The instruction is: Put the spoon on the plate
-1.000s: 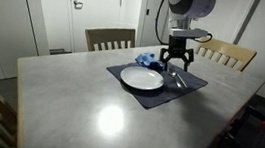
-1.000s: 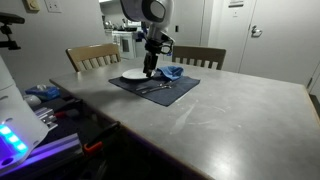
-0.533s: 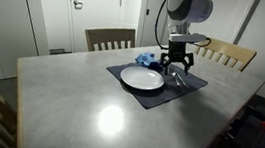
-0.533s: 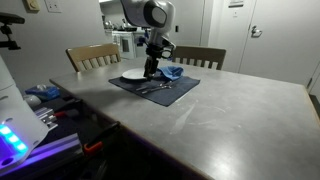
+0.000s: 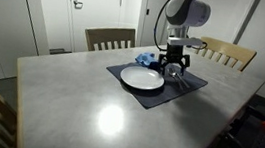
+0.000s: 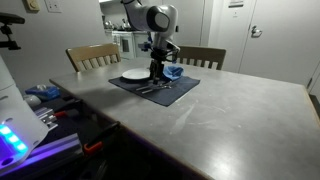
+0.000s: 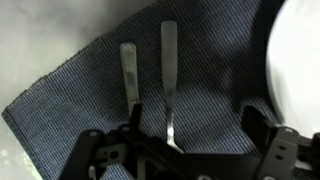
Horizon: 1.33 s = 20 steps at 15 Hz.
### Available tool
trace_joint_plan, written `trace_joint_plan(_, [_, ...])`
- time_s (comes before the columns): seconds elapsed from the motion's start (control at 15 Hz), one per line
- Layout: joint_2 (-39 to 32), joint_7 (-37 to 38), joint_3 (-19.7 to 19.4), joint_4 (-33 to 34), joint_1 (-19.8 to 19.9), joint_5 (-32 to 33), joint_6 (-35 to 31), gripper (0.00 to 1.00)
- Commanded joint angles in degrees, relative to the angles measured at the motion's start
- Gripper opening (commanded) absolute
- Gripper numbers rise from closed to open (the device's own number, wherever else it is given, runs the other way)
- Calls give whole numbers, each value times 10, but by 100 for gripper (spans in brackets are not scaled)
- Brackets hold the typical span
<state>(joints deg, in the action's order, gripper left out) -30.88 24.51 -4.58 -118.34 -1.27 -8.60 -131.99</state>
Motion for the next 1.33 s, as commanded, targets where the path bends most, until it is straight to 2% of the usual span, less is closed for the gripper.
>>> trace_joint_plan(0.0, [-14, -23, 3, 6, 7, -7, -25, 100])
trace_joint_plan(0.47, [-25, -40, 11, -3, 15, -26, -39, 100])
trace_joint_plan(0.93, [-26, -50, 14, 2, 22, -48, -23, 100])
trace_joint_plan(1.07, [-28, -55, 15, 4, 24, -52, -22, 93])
trace_joint_plan(1.27, [-27, -61, 16, 5, 26, -57, -22, 93])
